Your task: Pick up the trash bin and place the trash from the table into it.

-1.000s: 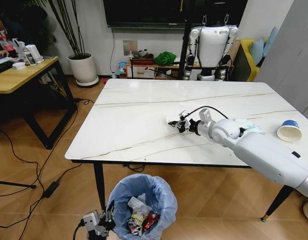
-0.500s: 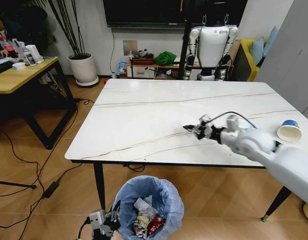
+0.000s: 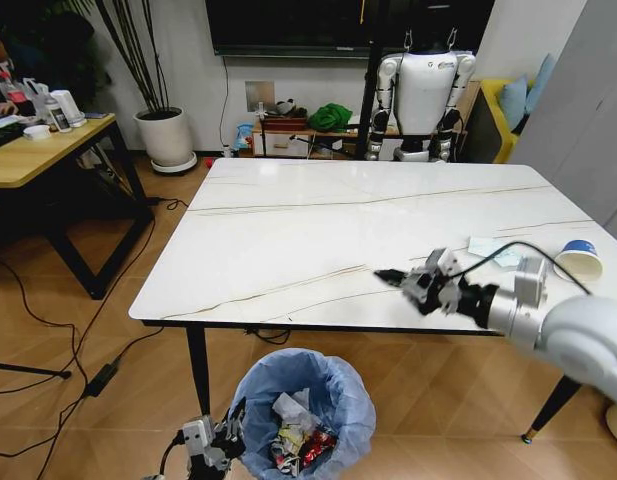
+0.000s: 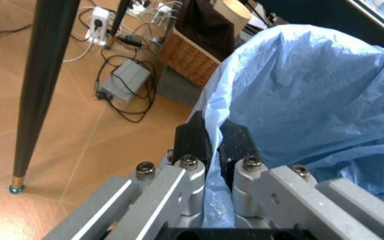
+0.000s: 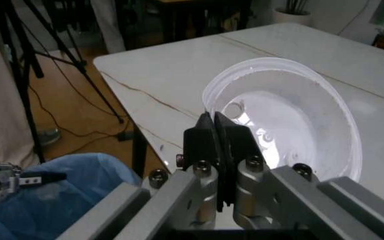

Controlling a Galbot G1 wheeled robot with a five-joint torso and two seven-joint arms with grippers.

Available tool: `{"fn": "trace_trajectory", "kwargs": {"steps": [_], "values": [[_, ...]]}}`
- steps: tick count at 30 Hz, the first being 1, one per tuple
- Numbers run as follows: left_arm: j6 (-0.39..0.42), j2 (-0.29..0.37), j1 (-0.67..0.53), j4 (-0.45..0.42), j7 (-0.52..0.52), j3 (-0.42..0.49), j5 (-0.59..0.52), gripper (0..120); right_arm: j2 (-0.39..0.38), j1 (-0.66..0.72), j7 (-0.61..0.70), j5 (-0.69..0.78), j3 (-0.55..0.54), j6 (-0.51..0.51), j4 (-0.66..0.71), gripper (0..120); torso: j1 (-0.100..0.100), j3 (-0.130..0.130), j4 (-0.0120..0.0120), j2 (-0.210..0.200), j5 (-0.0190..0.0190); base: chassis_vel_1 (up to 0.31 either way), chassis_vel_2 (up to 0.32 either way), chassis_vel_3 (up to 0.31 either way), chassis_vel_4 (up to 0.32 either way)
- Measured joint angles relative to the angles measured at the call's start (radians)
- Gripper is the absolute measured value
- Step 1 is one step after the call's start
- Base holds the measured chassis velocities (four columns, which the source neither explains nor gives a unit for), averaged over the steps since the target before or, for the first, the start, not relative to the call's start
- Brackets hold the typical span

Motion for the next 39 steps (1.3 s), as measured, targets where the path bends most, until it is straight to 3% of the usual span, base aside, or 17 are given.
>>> {"fn": "trace_trajectory", "kwargs": {"steps": [9,20,37,39], "values": [[0.001,-0.009,-0.002,0.0,0.0,-0.01,0.0,0,0.079,-0.06,-0.049,-0.065,-0.064,0.073,0.042,0,0.0,0.0,-0.0002,0.0,0.0,0.0,0.0,0.0,0.0],[0.007,-0.028,-0.007,0.017,-0.001,0.001,-0.001,0,0.093,-0.153,-0.232,-0.408,-0.12,0.182,0.013,0,0.0,0.0,-0.0003,0.0,-0.0001,0.0,0.0,0.0,0.0],[0.015,-0.051,-0.031,0.028,-0.005,0.021,-0.012,0,0.107,-0.147,-0.276,-0.506,-0.222,0.229,0.006,0,0.0,0.0,-0.0004,0.0,0.0001,0.0,0.0,0.0,0.0],[0.015,-0.055,-0.032,0.031,-0.005,0.028,-0.013,0,0.106,-0.149,-0.276,-0.507,-0.223,0.23,0.004,11,0.0,0.0,-0.0003,0.0,0.0,0.0,0.0,0.0,0.0]]}}
